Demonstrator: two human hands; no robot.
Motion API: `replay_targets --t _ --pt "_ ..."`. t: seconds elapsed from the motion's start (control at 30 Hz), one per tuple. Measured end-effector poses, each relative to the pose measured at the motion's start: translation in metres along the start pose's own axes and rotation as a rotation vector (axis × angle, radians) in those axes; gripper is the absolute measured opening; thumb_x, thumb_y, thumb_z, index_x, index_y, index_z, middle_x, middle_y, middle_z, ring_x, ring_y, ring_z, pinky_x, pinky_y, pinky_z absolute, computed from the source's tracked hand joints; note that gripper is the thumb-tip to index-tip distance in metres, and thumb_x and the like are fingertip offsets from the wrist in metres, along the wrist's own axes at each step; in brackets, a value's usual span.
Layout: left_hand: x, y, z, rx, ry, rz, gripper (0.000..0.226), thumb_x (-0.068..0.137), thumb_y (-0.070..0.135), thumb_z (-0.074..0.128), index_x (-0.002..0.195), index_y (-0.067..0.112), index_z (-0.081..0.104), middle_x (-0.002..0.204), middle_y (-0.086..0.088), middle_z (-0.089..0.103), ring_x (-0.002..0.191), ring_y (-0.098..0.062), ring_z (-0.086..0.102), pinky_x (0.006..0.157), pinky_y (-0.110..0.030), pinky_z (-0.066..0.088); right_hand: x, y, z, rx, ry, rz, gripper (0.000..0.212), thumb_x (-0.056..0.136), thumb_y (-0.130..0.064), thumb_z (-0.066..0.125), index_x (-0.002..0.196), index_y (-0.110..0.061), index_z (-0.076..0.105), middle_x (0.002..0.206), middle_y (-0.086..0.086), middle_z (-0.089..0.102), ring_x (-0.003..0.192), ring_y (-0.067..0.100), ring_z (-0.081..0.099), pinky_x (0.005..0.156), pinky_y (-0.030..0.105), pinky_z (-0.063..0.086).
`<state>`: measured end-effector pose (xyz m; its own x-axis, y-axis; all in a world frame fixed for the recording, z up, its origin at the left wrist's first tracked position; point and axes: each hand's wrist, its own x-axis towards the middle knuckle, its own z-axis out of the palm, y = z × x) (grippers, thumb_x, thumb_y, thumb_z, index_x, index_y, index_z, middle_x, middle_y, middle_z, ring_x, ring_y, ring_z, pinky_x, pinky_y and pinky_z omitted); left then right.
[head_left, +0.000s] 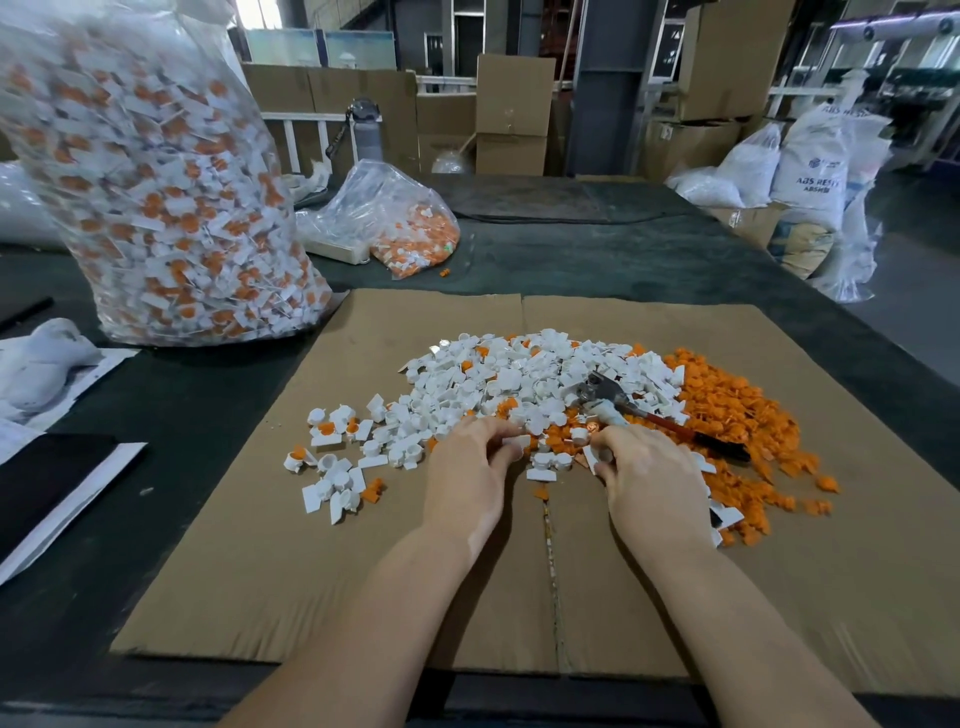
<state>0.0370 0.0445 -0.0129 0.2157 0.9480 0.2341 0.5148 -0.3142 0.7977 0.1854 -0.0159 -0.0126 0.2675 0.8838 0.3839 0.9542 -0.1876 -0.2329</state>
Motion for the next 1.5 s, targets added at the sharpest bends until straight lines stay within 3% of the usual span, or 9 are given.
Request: replay_targets --t 0.07,0.17,0.43,0.63,0.87,1.03,1.13,1.27,1.5 --pt "-0.001 -0.001 -0.003 -0.037 0.04 -0.018 0.002 0.09 0.025 0.061 0.089 0.026 0.063 0.088 0.01 0.057 0.076 -0.002 0.049 0.061 -0.006 0.035 0.001 0.0 -0.001 0.002 0.017 0.004 0.019 0.086 -0.003 0.059 0.101 -0.012 0.067 0.098 0.005 0.064 0.094 0.026 0.055 0.079 0.038 0.043" --pt "-0.006 -0.005 -0.009 -0.119 0.092 -0.093 0.015 0.092 0.026 0.059 0.078 0.031 0.054 0.085 0.01 0.058 0.076 -0.002 0.053 0.059 -0.007 0.038 0.002 -0.002 -0.002 0.035 0.093 0.035 0.02 0.083 0.001 0.061 0.097 -0.01 0.069 0.093 0.007 0.063 0.091 0.027 0.056 0.076 0.039 0.044" --pt "-0.005 -0.005 -0.006 -0.178 0.032 -0.11 0.01 0.092 0.026 0.059 0.082 0.024 0.057 0.078 0.004 0.064 0.072 -0.009 0.059 0.06 -0.015 0.044 0.007 0.003 -0.001 -0.007 0.042 0.076 0.024 0.09 -0.007 0.052 0.106 -0.017 0.066 0.095 0.002 0.064 0.095 0.023 0.054 0.083 0.037 0.037" --pt "-0.001 0.006 0.009 -0.234 0.062 -0.093 0.014 0.09 0.029 0.062 0.077 0.029 0.055 0.074 0.009 0.06 0.068 -0.003 0.054 0.057 -0.006 0.038 0.014 -0.011 0.001 0.047 0.063 -0.066 0.015 0.089 -0.016 0.06 0.101 -0.016 0.069 0.097 0.0 0.064 0.097 0.021 0.056 0.083 0.035 0.036" --pt "-0.004 0.003 0.017 -0.297 0.075 -0.124 0.015 0.089 0.028 0.063 0.077 0.032 0.056 0.075 0.01 0.062 0.067 0.002 0.057 0.058 -0.006 0.039 0.027 -0.026 0.01 -0.126 -0.008 -0.105 0.021 0.091 -0.043 0.049 0.1 -0.029 0.063 0.105 -0.011 0.057 0.103 0.015 0.046 0.085 0.034 0.025" --pt "-0.003 0.001 0.018 -0.301 0.079 -0.113 0.018 0.091 0.023 0.06 0.109 0.025 0.064 0.1 0.007 0.063 0.091 -0.009 0.058 0.084 -0.02 0.046 0.031 -0.03 0.01 -0.269 -0.05 -0.177 0.012 0.091 -0.016 0.05 0.096 -0.022 0.06 0.104 -0.003 0.057 0.102 0.019 0.045 0.086 0.035 0.026" --pt "-0.007 0.004 0.017 -0.378 0.156 -0.085 0.015 0.091 0.017 0.061 0.097 0.03 0.062 0.092 0.011 0.061 0.083 0.001 0.055 0.075 -0.005 0.041 0.026 -0.029 0.008 -0.275 0.024 -0.179 0.01 0.083 -0.005 0.061 0.087 -0.014 0.064 0.093 0.004 0.062 0.091 0.024 0.054 0.08 0.037 0.037" --pt "-0.009 0.002 0.018 -0.465 0.232 -0.158 0.019 0.091 0.011 0.057 0.092 0.029 0.058 0.084 0.011 0.055 0.076 -0.002 0.052 0.064 -0.006 0.039 0.016 -0.025 0.009 -0.071 0.247 -0.173 0.011 0.075 -0.005 0.075 0.074 -0.009 0.065 0.074 0.007 0.061 0.069 0.026 0.057 0.059 0.036 0.046" --pt "-0.005 -0.002 0.017 -0.316 0.064 -0.137 0.012 0.09 0.025 0.061 0.098 0.034 0.061 0.084 0.018 0.059 0.078 0.002 0.055 0.063 -0.006 0.037 0.001 -0.023 0.008 0.402 0.286 -0.046 0.005 0.085 -0.002 0.064 0.089 -0.002 0.067 0.081 0.007 0.067 0.077 0.02 0.062 0.068 0.024 0.044"
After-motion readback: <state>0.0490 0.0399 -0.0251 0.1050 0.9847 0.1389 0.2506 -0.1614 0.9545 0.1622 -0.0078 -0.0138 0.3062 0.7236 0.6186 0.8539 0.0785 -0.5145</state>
